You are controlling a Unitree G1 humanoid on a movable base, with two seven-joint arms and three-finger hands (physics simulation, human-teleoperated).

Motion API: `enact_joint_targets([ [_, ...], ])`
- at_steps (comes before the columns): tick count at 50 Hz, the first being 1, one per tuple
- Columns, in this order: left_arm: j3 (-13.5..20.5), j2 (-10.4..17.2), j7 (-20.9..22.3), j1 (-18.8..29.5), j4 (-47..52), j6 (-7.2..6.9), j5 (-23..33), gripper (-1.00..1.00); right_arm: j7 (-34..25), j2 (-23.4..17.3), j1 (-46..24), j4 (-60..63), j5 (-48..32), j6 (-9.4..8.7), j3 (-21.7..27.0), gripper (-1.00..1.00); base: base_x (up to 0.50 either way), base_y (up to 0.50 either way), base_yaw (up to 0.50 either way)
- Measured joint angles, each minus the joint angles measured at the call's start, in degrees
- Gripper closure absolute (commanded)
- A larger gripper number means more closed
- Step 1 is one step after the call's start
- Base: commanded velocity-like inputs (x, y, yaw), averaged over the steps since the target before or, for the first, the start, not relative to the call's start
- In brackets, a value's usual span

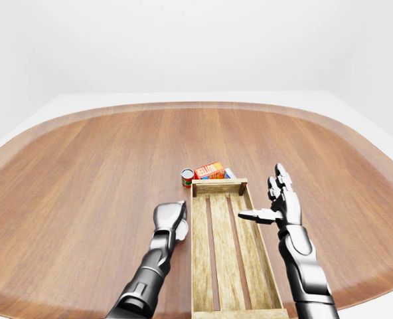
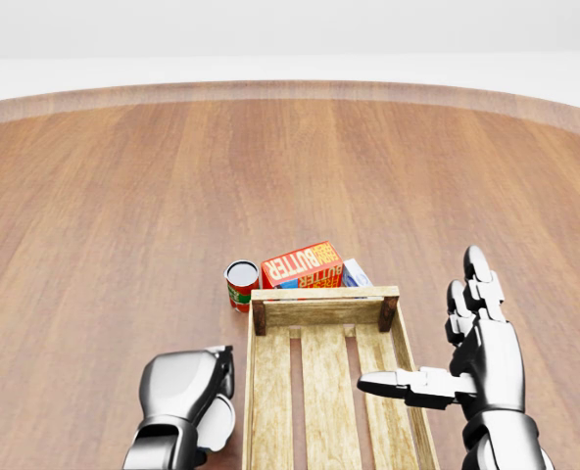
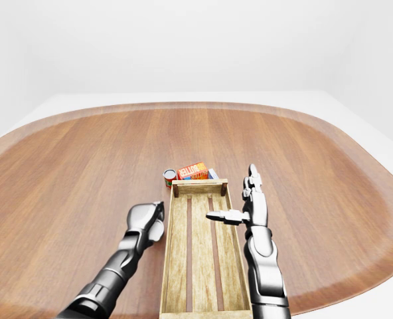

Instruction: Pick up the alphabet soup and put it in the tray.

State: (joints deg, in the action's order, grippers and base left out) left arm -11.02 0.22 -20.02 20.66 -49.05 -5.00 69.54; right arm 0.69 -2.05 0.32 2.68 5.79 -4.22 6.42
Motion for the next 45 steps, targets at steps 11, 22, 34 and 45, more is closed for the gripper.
enact_joint_targets([
  [11,0.6,0.8,5.0,-4.3,10.8,0.00,3.5,1.00,0.0,0.0,0.1,0.3,0.0,-0.10,0.0,-1.00,0.00,0.00,0.00],
  [22,1.4,1.4,7.2,-5.8,14.8,0.00,5.2,1.00,0.0,0.0,0.2,0.4,0.1,-0.12,0.0,-1.00,0.00,0.00,0.00],
  [34,2.1,2.2,10.9,-8.0,21.9,0.00,7.8,1.00,0.1,0.1,0.5,0.9,0.0,-0.30,0.0,-1.00,0.00,0.00,0.00],
  [45,2.6,2.5,15.9,-10.4,31.1,0.00,10.7,1.00,0.2,0.1,0.5,1.3,0.0,-0.54,0.0,-1.00,0.00,0.00,0.00],
])
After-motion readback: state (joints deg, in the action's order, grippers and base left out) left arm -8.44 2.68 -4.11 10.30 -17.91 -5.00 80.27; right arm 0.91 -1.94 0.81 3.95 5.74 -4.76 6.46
